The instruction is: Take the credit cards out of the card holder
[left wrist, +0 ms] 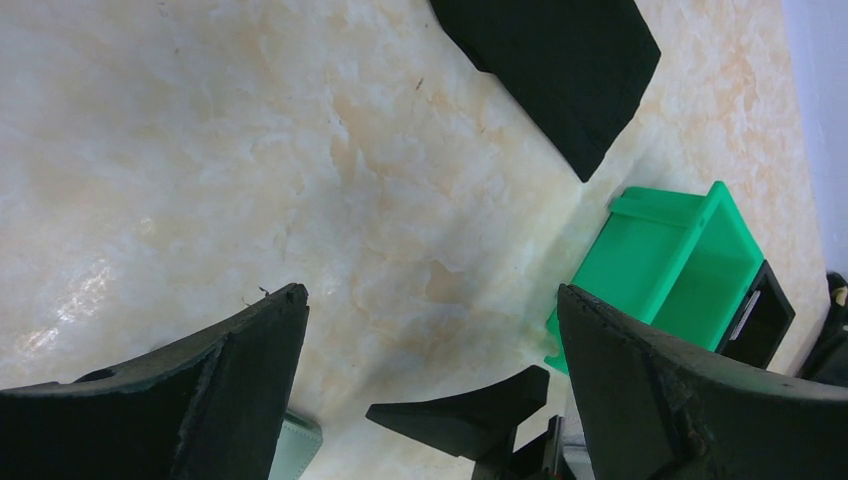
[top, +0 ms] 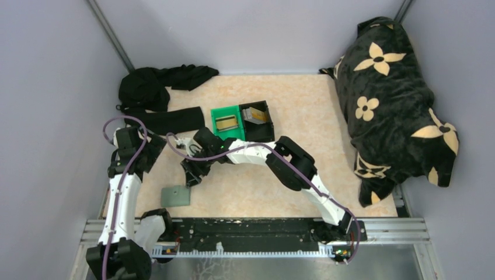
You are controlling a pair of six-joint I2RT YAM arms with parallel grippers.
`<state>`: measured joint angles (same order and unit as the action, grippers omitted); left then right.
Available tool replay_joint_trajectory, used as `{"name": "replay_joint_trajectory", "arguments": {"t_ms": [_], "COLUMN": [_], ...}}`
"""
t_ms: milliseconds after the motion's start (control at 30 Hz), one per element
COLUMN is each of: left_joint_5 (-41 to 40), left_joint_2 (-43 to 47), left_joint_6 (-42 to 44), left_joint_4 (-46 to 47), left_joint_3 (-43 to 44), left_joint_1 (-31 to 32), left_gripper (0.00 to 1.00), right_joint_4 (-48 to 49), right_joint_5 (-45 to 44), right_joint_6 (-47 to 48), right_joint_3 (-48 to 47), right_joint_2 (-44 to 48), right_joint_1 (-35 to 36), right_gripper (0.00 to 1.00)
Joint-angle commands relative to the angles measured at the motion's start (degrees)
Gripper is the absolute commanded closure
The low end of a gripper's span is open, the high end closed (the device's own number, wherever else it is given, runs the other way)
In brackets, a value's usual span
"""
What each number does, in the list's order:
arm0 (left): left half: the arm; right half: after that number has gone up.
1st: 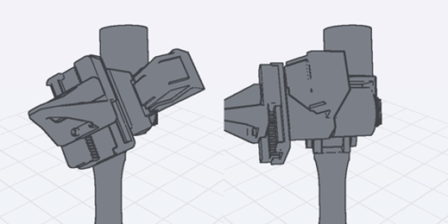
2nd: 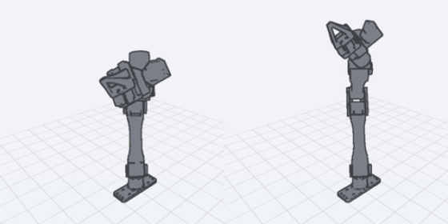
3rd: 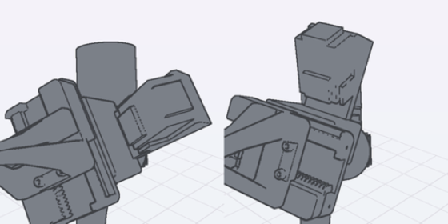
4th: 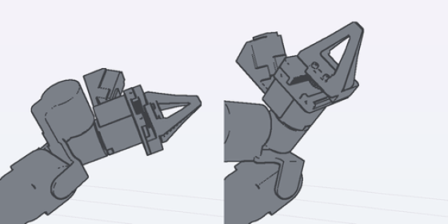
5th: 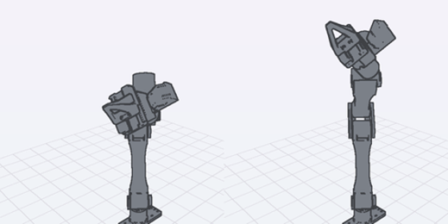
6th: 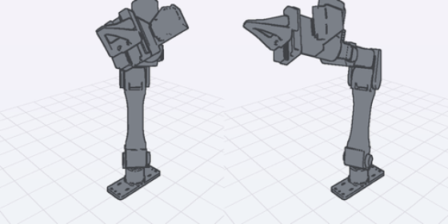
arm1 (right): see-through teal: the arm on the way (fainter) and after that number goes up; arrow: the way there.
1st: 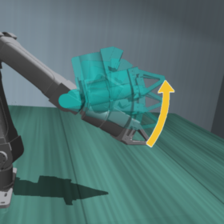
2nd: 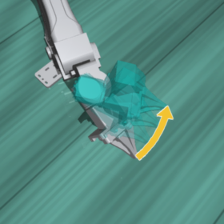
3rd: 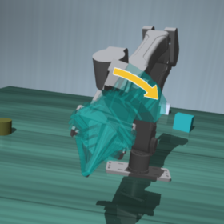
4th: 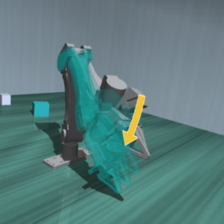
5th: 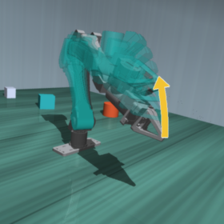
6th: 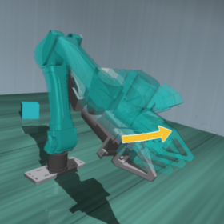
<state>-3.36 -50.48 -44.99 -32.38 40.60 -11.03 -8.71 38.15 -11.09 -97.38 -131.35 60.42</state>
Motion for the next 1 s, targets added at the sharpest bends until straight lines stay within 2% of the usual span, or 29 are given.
{"name": "replay_joint_trajectory", "arguments": {"t_ms": [0, 567, 833, 900, 967], "left_joint_5": [2.2, 2.63, 3.35, 3.51, 3.66], "left_joint_2": [1.03, 3.29, 3.63, 3.57, 3.7], "left_joint_6": [0.63, 1.4, 1.62, 1.57, 1.59], "left_joint_4": [1.63, 1.03, 1.26, 1.5, 1.62], "left_joint_3": [-1.47, -2.84, -3.37, -3.67, -3.77], "left_joint_1": [-0.4, -0.45, -0.41, -0.42, -0.4], "left_gripper": [0.0, 0.0, 0.0, 0.0, 0.0], "right_joint_4": [0.88, -1.99, -3.48, -3.65, -4.28], "right_joint_5": [1.58, 0.03, -6.26, -6.91, -7.38], "right_joint_6": [0.55, 1.09, 1.27, 1.0, 0.81], "right_joint_3": [0.67, -4.33, -6.38, -7.54, -9.25], "right_joint_2": [-0.4, -3.97, -4.05, -4.52, -5.37], "right_joint_1": [2.05, 3.56, 3.43, 3.3, 3.3], "right_gripper": [0.35, 0.41, 0.43, 0.48, 0.57]}}
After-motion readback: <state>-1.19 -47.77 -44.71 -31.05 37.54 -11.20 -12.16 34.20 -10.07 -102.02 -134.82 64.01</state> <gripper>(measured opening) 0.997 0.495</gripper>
